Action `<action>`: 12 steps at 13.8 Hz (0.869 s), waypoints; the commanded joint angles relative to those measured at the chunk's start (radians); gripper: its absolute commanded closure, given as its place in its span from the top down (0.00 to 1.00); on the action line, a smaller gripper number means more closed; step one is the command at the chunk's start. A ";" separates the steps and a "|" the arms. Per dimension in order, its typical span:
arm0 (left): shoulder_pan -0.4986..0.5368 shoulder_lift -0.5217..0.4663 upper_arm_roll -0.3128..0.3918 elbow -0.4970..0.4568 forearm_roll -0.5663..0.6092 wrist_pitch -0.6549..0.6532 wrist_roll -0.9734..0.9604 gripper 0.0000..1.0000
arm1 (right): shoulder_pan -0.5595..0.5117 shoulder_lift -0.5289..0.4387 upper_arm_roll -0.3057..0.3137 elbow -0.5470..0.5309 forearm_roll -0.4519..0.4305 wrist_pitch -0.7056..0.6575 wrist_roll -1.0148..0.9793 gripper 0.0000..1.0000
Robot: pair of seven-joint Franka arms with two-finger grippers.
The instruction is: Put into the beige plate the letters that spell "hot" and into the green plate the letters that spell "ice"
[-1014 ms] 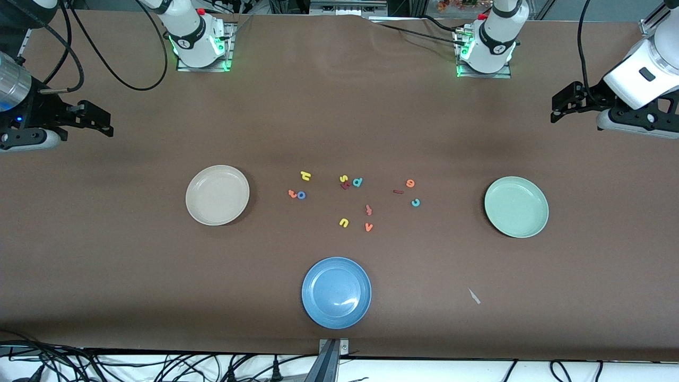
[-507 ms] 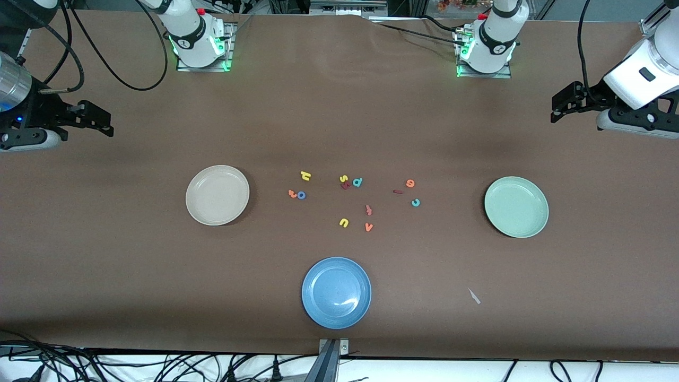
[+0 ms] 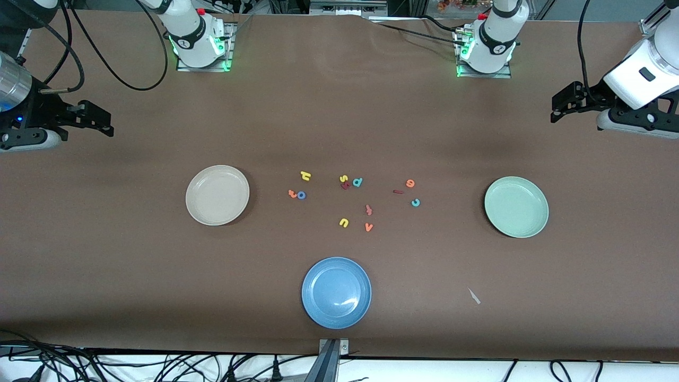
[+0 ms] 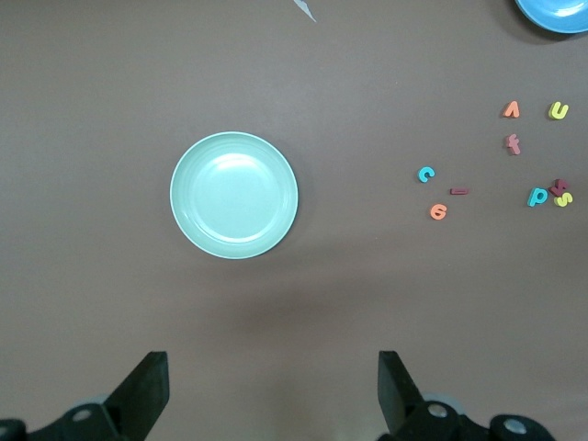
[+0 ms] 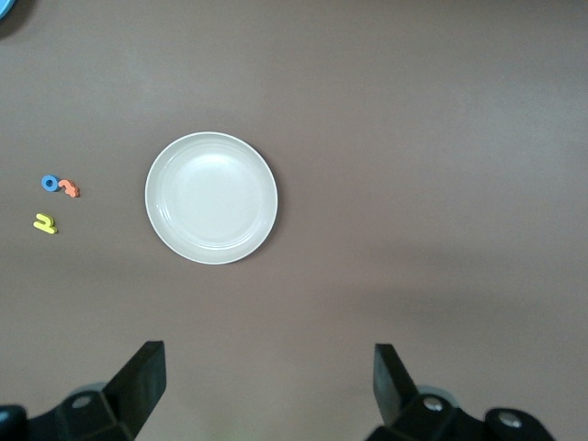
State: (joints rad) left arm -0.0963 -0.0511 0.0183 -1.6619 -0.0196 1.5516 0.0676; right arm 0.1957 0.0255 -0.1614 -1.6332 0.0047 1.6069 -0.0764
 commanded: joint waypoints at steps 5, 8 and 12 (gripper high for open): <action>0.006 0.010 0.000 0.028 -0.011 -0.022 0.028 1.00 | 0.005 -0.013 0.000 0.007 -0.011 -0.019 0.013 1.00; 0.006 0.008 0.000 0.027 -0.011 -0.024 0.028 1.00 | 0.005 -0.015 0.000 0.009 -0.011 -0.019 0.012 1.00; 0.001 0.025 0.002 0.031 -0.037 -0.027 0.029 1.00 | 0.007 -0.015 0.000 0.009 -0.009 -0.019 0.012 1.00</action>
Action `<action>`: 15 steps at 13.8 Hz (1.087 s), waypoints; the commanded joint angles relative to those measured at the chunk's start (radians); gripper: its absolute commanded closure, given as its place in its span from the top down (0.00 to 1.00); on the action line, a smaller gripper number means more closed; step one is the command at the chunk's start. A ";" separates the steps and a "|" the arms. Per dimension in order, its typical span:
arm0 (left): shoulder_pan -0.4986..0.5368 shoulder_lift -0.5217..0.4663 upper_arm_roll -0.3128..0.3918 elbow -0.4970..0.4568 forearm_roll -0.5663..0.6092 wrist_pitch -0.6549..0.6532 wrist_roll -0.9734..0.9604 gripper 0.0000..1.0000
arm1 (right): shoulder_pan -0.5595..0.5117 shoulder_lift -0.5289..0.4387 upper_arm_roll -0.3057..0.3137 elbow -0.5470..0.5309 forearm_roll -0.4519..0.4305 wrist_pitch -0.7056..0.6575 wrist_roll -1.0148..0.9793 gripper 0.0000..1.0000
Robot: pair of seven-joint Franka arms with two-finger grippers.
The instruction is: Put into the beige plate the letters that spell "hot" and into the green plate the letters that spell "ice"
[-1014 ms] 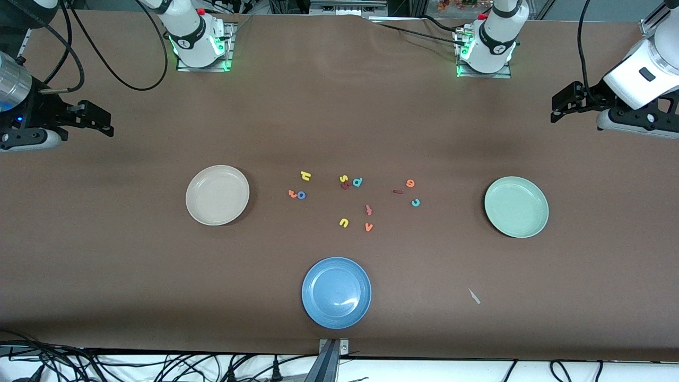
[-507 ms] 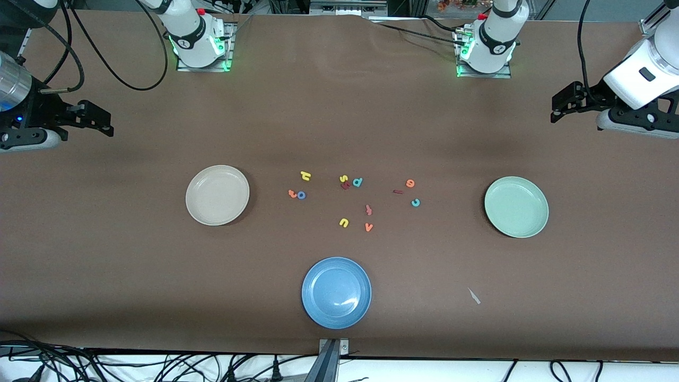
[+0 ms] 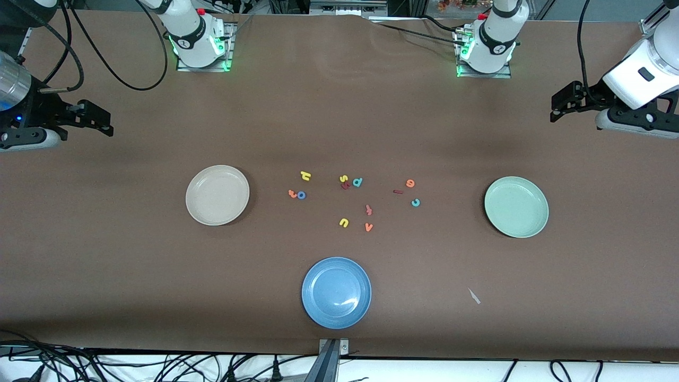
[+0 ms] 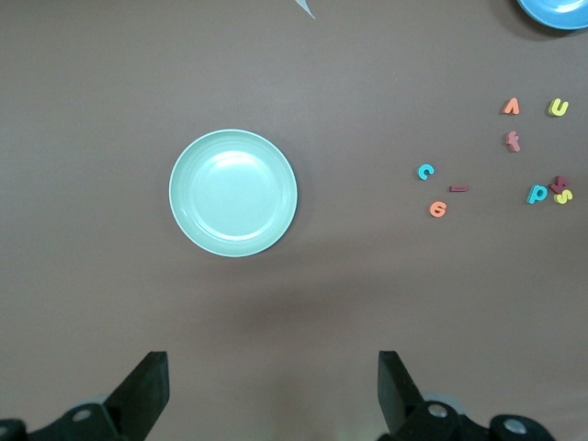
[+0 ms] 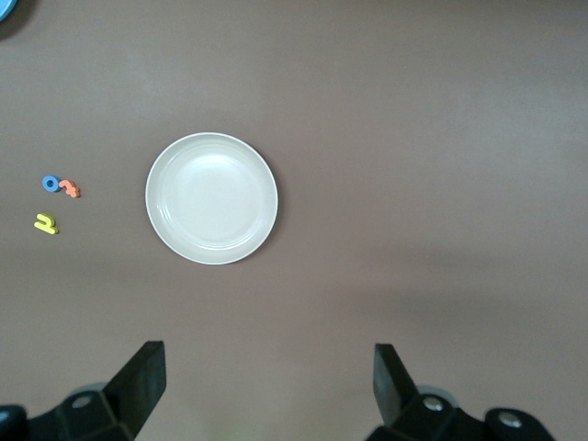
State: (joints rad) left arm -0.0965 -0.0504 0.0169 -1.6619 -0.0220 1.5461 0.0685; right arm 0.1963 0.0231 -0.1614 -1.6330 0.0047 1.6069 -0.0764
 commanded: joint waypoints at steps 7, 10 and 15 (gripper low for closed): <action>-0.025 0.138 -0.005 0.039 -0.036 -0.018 0.028 1.00 | 0.005 -0.017 -0.001 0.009 -0.011 -0.028 0.013 1.00; -0.031 0.286 -0.005 0.164 -0.024 -0.018 0.034 1.00 | 0.005 -0.017 0.000 0.008 -0.009 -0.027 0.015 1.00; -0.112 0.501 -0.005 0.163 -0.032 0.133 0.001 1.00 | 0.006 -0.008 0.008 0.007 -0.011 -0.021 0.015 1.00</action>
State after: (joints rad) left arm -0.1815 0.3564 0.0060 -1.5505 -0.0422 1.6224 0.0791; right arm 0.1974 0.0171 -0.1607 -1.6326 0.0046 1.5981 -0.0764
